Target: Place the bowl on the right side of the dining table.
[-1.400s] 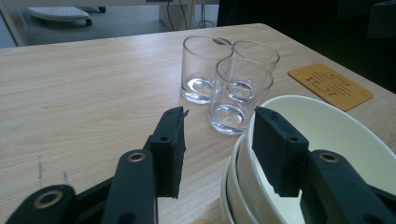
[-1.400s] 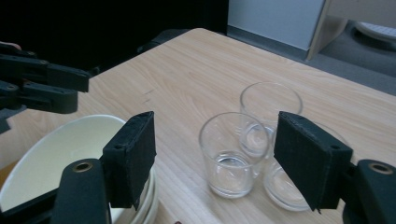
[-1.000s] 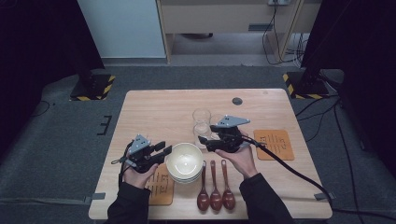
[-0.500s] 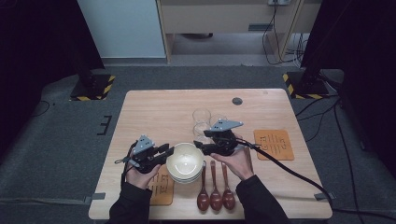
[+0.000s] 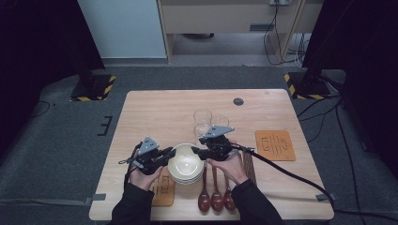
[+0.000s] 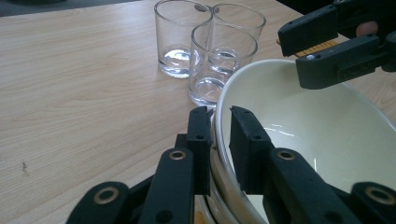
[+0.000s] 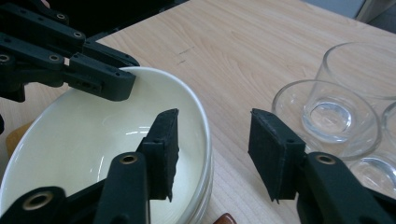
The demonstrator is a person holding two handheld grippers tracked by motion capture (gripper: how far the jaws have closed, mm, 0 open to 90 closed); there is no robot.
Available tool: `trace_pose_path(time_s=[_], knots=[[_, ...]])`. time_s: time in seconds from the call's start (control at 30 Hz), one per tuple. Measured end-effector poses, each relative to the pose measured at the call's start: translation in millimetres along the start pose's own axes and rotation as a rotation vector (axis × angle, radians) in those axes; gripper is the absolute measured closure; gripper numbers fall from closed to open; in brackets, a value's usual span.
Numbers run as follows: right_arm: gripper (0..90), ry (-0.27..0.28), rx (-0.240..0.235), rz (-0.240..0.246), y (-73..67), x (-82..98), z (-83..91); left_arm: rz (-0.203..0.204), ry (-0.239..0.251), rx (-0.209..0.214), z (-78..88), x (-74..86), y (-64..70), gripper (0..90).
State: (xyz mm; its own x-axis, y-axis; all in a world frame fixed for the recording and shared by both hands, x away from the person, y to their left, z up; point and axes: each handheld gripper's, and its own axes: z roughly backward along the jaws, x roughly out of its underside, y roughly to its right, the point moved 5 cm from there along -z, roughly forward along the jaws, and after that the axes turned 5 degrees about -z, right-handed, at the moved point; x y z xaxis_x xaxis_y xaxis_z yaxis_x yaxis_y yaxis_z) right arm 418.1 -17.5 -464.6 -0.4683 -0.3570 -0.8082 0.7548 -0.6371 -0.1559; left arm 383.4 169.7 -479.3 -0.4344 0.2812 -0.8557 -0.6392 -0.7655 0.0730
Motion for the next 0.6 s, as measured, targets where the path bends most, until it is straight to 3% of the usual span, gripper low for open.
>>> trace_pose_path(time_s=[0.4, 0.6], knots=[[68.5, -0.05, -0.009, -0.008, -2.2, 8.0, -7.3, 0.002, -0.005, -0.001, -1.5, 0.2, 0.2, 79.5], [71.7, -0.065, -0.013, -0.019, -3.8, 11.5, -11.8, 0.001, -0.006, -0.002, -1.7, 0.2, 0.3, 79.8]])
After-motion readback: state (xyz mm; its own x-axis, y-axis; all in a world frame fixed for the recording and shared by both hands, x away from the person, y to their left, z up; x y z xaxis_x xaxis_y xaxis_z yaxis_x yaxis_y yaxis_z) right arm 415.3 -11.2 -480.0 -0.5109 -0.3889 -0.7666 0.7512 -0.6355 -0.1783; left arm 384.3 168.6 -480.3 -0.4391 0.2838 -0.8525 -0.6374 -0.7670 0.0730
